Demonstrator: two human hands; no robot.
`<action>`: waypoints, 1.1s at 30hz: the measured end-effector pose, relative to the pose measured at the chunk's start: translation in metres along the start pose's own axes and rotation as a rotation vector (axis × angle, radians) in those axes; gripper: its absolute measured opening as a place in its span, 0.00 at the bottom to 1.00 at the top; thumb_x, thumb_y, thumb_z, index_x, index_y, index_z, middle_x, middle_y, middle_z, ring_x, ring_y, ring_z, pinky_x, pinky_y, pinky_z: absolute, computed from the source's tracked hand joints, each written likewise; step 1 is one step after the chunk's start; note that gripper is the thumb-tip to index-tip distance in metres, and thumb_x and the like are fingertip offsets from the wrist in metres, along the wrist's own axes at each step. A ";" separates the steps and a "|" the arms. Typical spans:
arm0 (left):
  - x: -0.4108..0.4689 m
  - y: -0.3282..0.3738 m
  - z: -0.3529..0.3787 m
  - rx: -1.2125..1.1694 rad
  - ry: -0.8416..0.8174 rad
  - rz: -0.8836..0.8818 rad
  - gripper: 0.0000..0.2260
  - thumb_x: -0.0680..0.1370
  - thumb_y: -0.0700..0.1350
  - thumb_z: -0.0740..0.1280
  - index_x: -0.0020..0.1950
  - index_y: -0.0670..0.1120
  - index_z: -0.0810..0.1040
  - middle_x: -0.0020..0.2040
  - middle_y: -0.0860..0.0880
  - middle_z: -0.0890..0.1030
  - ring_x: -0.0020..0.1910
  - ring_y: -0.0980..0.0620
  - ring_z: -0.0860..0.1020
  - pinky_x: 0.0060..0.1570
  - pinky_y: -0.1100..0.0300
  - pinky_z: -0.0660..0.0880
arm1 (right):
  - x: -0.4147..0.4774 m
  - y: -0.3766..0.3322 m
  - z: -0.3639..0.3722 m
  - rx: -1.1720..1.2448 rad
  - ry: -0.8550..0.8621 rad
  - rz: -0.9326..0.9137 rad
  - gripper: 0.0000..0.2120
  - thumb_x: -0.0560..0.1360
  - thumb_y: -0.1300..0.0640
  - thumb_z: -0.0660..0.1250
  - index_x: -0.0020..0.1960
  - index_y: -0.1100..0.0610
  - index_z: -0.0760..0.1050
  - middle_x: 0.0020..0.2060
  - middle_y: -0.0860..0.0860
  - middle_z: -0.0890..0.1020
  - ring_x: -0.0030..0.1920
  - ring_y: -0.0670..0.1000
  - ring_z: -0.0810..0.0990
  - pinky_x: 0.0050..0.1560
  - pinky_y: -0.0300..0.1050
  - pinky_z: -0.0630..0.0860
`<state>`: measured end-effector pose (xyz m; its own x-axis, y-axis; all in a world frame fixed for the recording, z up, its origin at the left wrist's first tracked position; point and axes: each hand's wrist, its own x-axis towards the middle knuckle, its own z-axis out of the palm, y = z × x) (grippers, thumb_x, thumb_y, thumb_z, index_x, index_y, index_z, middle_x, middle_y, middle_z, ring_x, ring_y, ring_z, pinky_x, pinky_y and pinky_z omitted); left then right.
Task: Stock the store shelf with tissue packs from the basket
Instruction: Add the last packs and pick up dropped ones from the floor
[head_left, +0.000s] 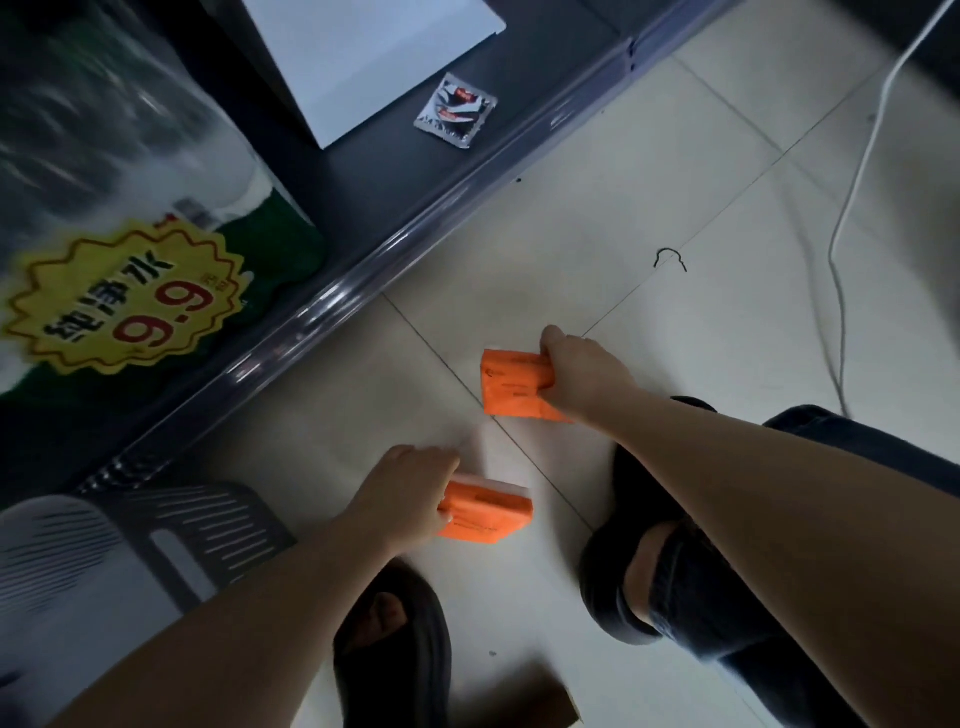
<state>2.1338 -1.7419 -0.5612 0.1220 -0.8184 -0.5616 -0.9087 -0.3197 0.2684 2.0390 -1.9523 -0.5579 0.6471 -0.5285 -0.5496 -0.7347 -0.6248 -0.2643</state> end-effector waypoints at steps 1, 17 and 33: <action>-0.006 -0.002 -0.006 -0.047 0.012 -0.019 0.15 0.74 0.49 0.69 0.58 0.49 0.71 0.52 0.54 0.79 0.55 0.51 0.78 0.61 0.61 0.65 | -0.003 -0.003 -0.008 0.026 0.014 0.001 0.16 0.70 0.62 0.62 0.57 0.58 0.65 0.49 0.57 0.76 0.53 0.60 0.75 0.45 0.50 0.72; -0.064 -0.020 -0.091 -0.593 0.400 -0.462 0.12 0.73 0.47 0.69 0.53 0.51 0.70 0.42 0.55 0.77 0.43 0.54 0.78 0.39 0.60 0.72 | -0.065 -0.060 -0.117 0.396 0.136 -0.096 0.14 0.67 0.58 0.72 0.48 0.53 0.69 0.43 0.51 0.77 0.44 0.53 0.75 0.41 0.43 0.68; -0.125 -0.015 -0.201 -1.260 0.849 -0.393 0.16 0.78 0.45 0.69 0.64 0.47 0.72 0.56 0.46 0.79 0.50 0.49 0.80 0.43 0.57 0.79 | -0.128 -0.127 -0.175 0.484 -0.059 -0.312 0.25 0.65 0.61 0.77 0.58 0.54 0.73 0.55 0.52 0.77 0.54 0.53 0.78 0.55 0.52 0.78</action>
<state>2.2131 -1.7308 -0.3373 0.8363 -0.4717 -0.2795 0.0851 -0.3919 0.9160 2.0854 -1.9056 -0.3156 0.8459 -0.3194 -0.4271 -0.5293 -0.4048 -0.7457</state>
